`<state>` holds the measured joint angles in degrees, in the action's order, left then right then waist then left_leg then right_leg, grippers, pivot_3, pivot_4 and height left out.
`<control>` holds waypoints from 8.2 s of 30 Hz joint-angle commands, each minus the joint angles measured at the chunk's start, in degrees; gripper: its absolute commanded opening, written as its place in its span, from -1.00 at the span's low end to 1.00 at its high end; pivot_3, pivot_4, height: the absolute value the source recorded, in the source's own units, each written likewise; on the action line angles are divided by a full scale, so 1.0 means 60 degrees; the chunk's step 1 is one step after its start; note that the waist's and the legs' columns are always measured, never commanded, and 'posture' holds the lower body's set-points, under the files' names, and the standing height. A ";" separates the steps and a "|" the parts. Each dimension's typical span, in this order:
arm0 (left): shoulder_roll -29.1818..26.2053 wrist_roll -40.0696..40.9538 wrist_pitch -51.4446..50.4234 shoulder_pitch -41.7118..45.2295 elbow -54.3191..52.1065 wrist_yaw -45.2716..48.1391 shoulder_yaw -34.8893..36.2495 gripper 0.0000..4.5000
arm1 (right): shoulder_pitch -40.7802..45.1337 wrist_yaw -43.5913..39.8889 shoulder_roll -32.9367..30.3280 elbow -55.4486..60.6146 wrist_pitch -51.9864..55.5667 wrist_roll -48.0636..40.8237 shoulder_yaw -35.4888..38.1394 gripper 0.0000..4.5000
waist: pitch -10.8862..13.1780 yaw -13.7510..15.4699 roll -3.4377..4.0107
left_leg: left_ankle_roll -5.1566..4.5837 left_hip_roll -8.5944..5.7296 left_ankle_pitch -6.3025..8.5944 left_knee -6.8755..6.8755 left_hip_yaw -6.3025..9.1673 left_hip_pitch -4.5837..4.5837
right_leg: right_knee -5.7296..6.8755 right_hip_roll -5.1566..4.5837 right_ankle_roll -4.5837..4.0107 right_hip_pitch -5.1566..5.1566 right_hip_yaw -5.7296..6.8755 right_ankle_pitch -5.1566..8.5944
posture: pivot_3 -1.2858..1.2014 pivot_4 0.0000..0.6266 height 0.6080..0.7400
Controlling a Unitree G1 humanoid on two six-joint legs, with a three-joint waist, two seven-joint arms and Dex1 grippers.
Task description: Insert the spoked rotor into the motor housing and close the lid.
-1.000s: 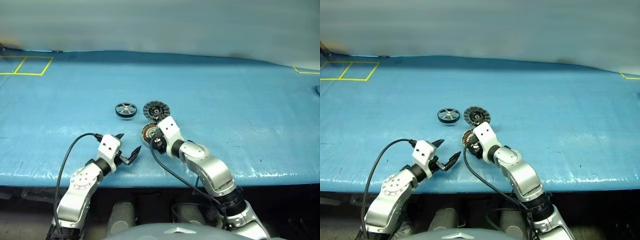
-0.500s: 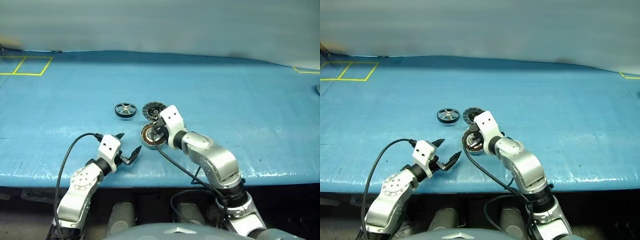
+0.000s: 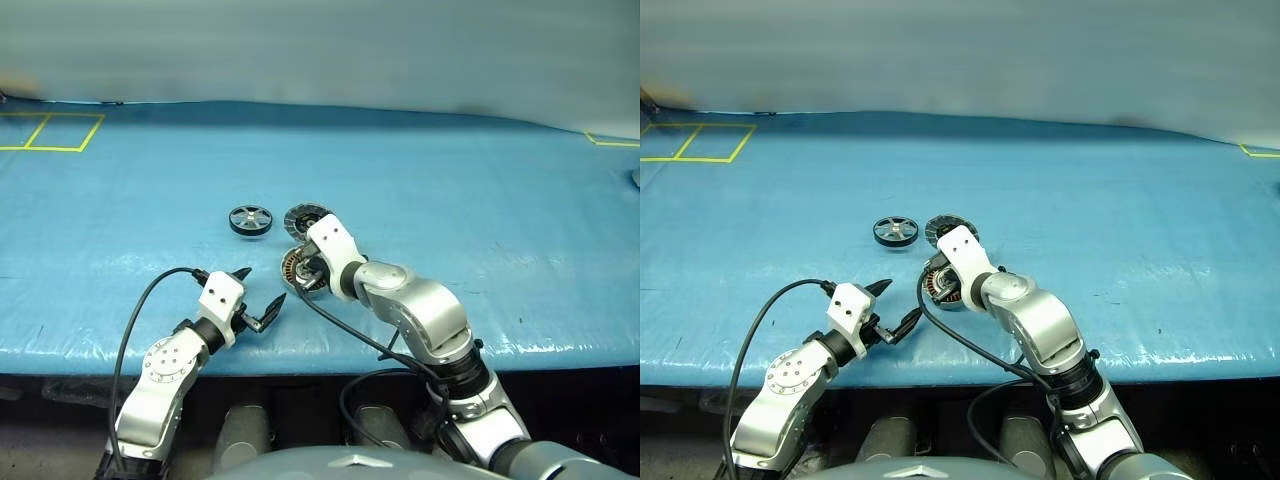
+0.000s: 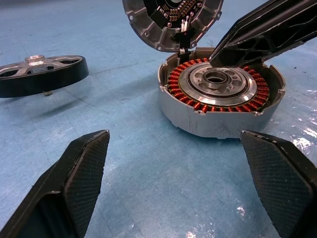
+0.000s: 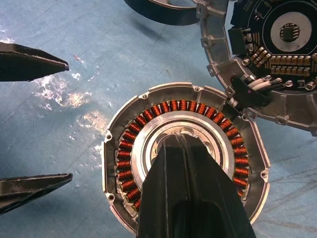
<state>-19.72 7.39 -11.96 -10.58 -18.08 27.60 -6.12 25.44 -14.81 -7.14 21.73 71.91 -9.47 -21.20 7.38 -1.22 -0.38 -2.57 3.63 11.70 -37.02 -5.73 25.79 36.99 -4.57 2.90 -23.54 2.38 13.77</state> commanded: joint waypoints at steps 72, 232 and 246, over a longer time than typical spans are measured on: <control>0.0118 -0.0012 0.0234 -0.0083 -0.0032 -0.0180 -0.0068 1.00 | 0.0272 -0.0097 -0.0558 0.0130 0.0194 0.0049 -0.0502 -0.99 | 0.0001 -0.0021 0.0002 | 0.0002 0.0002 0.0002 0.0010 0.0001 0.0009 | -0.0007 -0.0008 -0.0003 -0.0014 0.0000 0.0002 | 0.03 -0.52 1.00; 0.0183 0.0039 0.0070 0.0223 0.0003 -0.0125 0.0121 1.00 | 0.0021 -0.1025 -0.0824 0.1093 -0.0199 -0.1104 0.1154 -0.99 | 0.0003 0.0015 0.0003 | -0.0003 -0.0002 0.0002 0.0005 0.0002 0.0016 | -0.0007 -0.0004 -0.0002 -0.0014 0.0004 0.0001 | 0.03 -0.52 1.00; 0.0124 0.0020 0.0038 0.0385 0.0052 -0.0018 0.0151 1.00 | -0.0702 -0.0428 -0.0132 -0.0292 -0.1798 -0.0720 0.0555 -0.99 | 0.0002 0.0000 0.0003 | -0.0004 -0.0002 0.0001 0.0000 0.0000 0.0015 | -0.0004 0.0000 0.0001 -0.0012 0.0003 0.0000 | 0.03 -0.52 1.00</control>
<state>-18.60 7.41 -12.08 -8.51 -17.53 27.50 -5.50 21.00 -17.69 -7.93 19.74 63.54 -14.50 -17.75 7.39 -1.22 -0.36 -2.59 3.62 11.71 -37.02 -5.73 25.88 36.96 -4.57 2.91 -23.60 2.39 13.77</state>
